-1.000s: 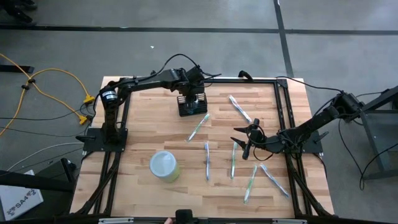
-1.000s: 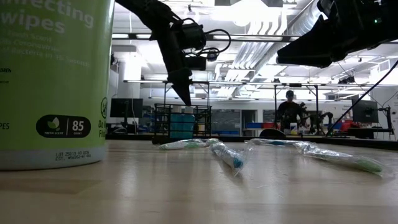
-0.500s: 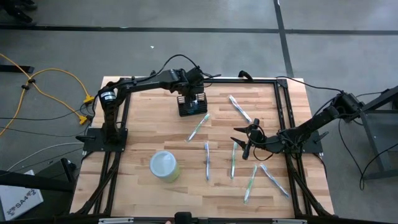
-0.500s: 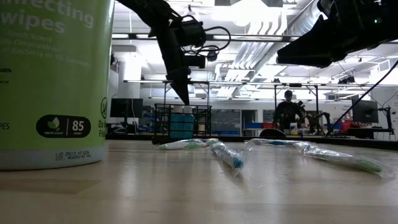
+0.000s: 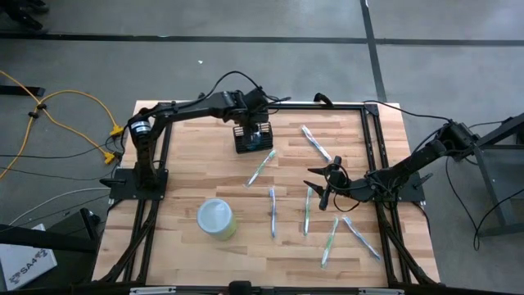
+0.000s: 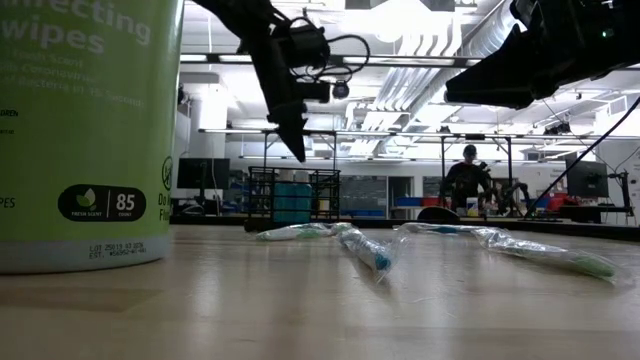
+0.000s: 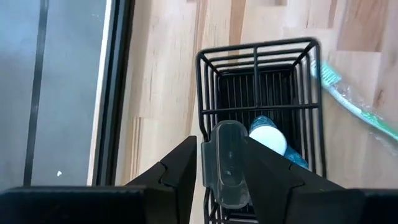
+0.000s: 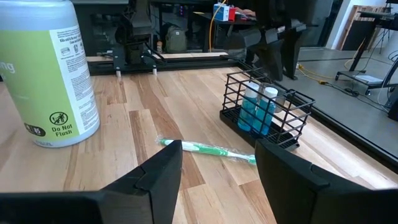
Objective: Pick & Place toothbrushing station
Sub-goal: Put the top green toothbrush into the black mesh mesh organizer
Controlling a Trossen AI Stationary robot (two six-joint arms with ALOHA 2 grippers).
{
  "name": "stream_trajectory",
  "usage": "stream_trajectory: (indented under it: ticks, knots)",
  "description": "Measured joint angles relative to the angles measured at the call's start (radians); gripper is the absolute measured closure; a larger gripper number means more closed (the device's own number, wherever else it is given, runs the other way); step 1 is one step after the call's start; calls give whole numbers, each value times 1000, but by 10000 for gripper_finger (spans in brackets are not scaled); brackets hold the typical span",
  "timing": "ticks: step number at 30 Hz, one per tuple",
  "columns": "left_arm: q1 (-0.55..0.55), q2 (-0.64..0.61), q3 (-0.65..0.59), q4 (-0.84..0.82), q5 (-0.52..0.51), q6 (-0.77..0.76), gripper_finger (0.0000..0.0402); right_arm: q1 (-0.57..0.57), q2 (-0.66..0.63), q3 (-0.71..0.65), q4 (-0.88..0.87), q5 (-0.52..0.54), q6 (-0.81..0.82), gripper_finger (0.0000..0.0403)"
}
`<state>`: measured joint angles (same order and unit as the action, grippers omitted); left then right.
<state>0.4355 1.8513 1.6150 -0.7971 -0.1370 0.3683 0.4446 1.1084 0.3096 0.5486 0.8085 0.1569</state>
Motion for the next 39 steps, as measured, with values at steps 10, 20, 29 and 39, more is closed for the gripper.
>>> stream_trajectory:
  ticks: [10,20,29,39]
  knots:
    - [-42,-115,1,-3,2,5,283,0,0,0,0,0,0,208]
    - [-171,-168,2,-25,105,-24,283,0,0,0,0,0,0,208]
    - [-272,-168,2,-63,31,-185,283,0,0,0,0,0,0,208]
    - [-402,-132,2,-79,-215,-513,283,0,0,0,0,0,0,208]
